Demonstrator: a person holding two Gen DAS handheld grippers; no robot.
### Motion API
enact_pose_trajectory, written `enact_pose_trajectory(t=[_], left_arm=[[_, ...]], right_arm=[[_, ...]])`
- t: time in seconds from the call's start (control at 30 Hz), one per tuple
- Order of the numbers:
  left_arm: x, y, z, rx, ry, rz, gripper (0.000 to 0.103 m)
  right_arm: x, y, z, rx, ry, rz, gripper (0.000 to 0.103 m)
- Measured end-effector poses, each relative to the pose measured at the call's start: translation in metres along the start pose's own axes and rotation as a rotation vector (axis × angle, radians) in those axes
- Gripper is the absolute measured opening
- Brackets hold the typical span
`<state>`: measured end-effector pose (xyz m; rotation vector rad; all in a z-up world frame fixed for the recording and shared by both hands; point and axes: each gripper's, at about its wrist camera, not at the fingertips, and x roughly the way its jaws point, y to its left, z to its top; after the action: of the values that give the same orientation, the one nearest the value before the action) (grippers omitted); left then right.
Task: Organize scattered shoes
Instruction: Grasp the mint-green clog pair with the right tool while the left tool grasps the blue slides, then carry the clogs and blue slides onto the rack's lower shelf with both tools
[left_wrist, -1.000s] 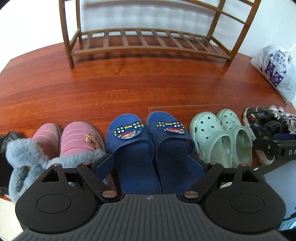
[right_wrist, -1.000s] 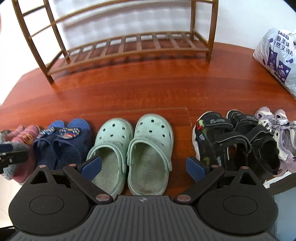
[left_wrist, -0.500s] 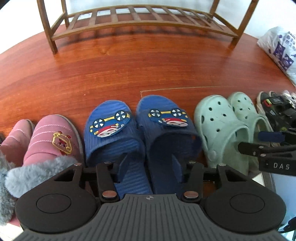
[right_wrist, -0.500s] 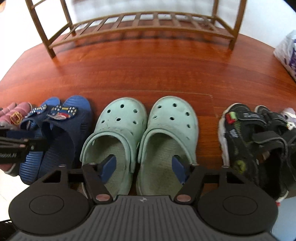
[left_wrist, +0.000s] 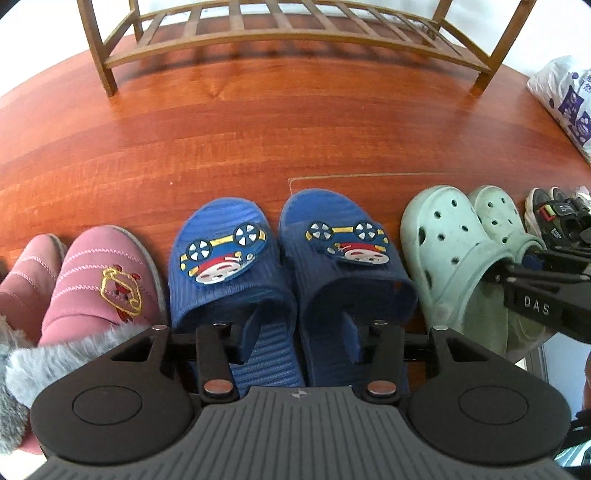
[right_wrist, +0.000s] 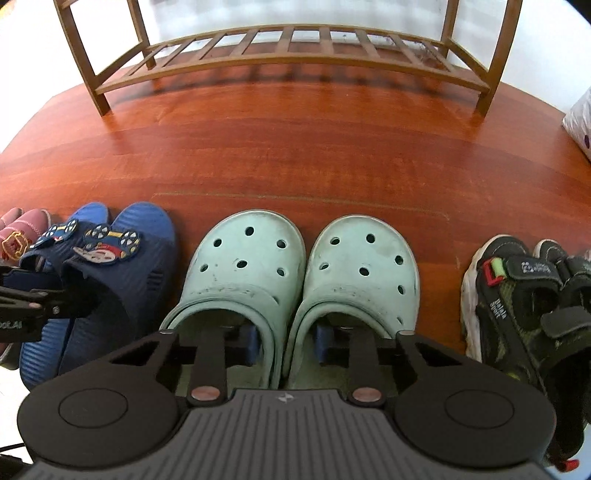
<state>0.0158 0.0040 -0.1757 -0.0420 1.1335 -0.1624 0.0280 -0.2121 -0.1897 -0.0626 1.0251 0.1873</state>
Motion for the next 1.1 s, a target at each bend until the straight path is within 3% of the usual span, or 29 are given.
enact_pose_trajectory(t=[0.13, 0.4, 0.5, 0.53, 0.63, 0.87, 1.1], left_arm=[[0.006, 0.003, 0.002, -0.021, 0.007, -0.010, 0.050], [0.022, 0.001, 0.000, -0.035, -0.107, 0.021, 0.051], [0.023, -0.004, -0.001, -0.019, -0.152, 0.046, 0.035], [0.023, -0.005, -0.001, -0.014, -0.166, 0.055, 0.023], [0.021, -0.007, 0.001, -0.022, -0.185, 0.068, 0.016], [-0.001, -0.011, 0.024, -0.037, -0.265, 0.105, 0.016], [-0.020, 0.000, 0.073, -0.119, -0.332, 0.155, 0.016]], right_arm=[[-0.004, -0.010, 0.014, 0.030, 0.000, 0.002, 0.019], [-0.015, -0.027, 0.049, 0.012, -0.028, -0.012, 0.019], [-0.019, -0.034, 0.062, 0.003, -0.036, -0.017, 0.019], [-0.020, -0.035, 0.065, 0.002, -0.036, -0.016, 0.019], [-0.022, -0.039, 0.073, 0.000, -0.035, -0.014, 0.019], [-0.025, -0.045, 0.098, 0.001, -0.060, 0.016, 0.019], [-0.018, -0.044, 0.128, -0.011, -0.094, 0.056, 0.019]])
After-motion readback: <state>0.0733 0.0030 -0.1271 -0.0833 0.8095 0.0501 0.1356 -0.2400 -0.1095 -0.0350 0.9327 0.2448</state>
